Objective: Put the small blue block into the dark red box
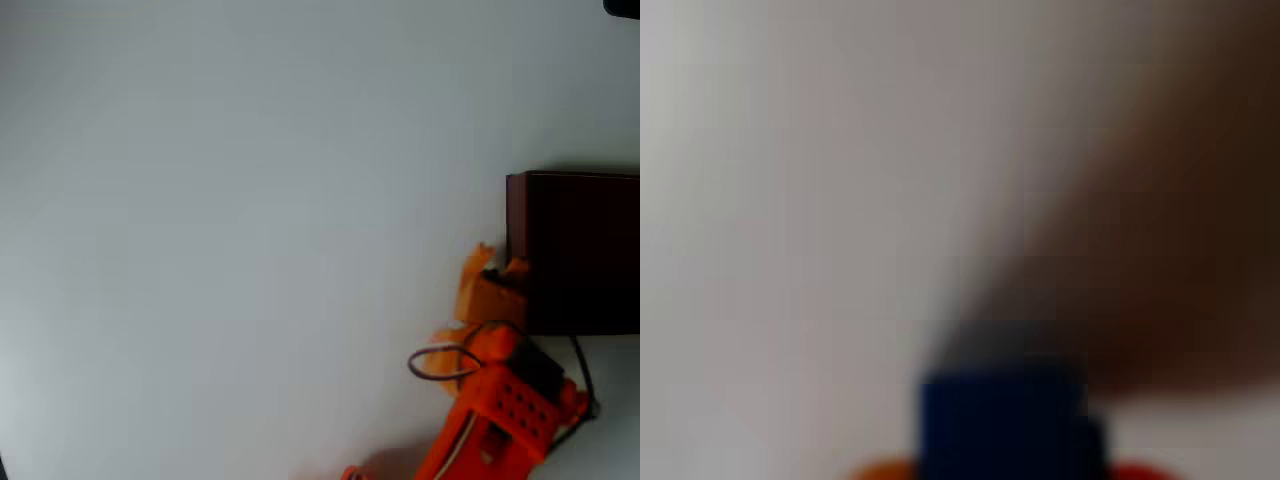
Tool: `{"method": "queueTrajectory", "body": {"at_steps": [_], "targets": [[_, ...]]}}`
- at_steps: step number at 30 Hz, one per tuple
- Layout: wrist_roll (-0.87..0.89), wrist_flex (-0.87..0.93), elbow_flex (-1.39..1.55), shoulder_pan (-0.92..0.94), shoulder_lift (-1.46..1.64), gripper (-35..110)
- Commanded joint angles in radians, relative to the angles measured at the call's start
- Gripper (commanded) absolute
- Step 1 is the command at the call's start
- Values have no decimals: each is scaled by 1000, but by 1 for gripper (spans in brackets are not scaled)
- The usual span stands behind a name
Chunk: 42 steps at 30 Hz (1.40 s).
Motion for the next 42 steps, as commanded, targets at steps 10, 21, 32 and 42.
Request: {"method": "queueTrajectory", "body": {"at_steps": [10,21,32,42], "targets": [[-551,104,-494,112,98,0],[-658,-126,-497,41,-249,18],[-877,69,-416,-51,127,20],[-951,209,8,-440,943,0]]}}
